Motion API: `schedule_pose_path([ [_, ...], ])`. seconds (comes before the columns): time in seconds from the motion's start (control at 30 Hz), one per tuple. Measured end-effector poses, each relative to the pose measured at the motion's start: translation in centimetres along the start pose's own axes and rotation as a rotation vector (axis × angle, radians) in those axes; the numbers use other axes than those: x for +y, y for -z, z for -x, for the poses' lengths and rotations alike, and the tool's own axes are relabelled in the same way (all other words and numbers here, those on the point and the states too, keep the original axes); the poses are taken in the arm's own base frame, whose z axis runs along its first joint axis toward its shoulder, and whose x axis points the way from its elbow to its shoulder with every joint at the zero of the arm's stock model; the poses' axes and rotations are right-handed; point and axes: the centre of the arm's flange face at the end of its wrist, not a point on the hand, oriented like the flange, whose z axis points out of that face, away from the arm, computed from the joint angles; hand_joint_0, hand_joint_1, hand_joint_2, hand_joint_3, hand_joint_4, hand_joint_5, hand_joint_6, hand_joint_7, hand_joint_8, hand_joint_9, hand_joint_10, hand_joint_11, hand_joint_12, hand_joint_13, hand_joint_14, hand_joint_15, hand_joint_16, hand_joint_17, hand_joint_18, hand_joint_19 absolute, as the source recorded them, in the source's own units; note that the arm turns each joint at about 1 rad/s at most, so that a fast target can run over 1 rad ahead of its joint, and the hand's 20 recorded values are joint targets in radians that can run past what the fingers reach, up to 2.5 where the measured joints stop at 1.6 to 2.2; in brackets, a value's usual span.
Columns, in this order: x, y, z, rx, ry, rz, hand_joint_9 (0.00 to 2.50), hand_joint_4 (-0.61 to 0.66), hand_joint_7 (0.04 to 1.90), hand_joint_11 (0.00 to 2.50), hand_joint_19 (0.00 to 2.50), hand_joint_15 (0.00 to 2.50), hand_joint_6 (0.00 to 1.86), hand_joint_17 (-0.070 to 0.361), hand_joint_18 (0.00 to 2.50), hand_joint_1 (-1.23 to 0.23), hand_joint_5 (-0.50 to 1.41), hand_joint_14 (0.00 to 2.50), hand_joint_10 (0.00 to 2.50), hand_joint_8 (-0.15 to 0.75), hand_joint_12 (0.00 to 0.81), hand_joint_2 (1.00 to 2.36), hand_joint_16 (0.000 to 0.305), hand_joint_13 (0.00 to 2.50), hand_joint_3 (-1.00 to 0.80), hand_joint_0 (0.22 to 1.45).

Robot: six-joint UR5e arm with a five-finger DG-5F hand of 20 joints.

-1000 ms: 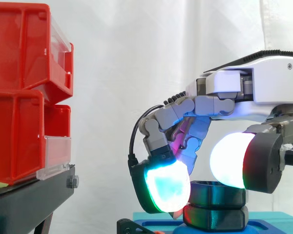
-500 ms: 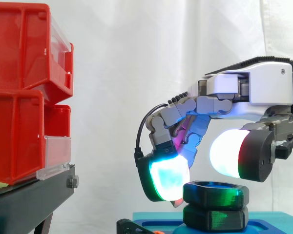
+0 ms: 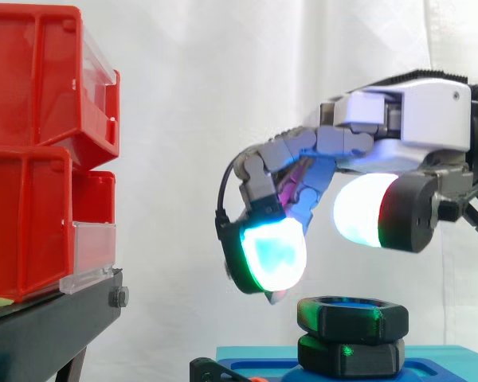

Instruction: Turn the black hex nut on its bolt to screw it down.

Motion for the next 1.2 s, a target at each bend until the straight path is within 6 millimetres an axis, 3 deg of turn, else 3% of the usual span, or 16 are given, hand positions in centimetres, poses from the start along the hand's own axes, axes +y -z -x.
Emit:
schedule_pose_path([
  [0.4,2.4,-2.1,0.6,-0.026,0.002,0.004,1.12,0.21,1.44,0.33,0.36,0.23,0.50,0.085,0.78,-0.26,0.00,0.01,0.01,0.307,0.312,1.00,0.038,0.90,-0.50,0.53],
  [0.67,4.4,-2.8,-1.1,-0.005,-0.011,-0.010,1.12,0.18,1.39,0.32,0.36,0.22,0.50,0.084,0.78,-0.26,0.00,0.01,0.01,0.306,0.313,1.00,0.038,0.90,-0.50,0.53],
  [0.93,4.7,-2.9,-1.5,-0.011,-0.015,-0.013,1.12,0.13,1.36,0.32,0.36,0.23,0.50,0.084,0.78,-0.28,0.00,0.01,0.01,0.303,0.311,1.00,0.038,0.90,-0.50,0.53],
  [1.2,4.6,-2.6,-1.9,0.007,-0.020,-0.014,1.13,0.15,1.41,0.32,0.36,0.23,0.50,0.085,0.78,-0.28,0.01,0.01,0.01,0.305,0.312,1.00,0.038,0.90,-0.50,0.53],
])
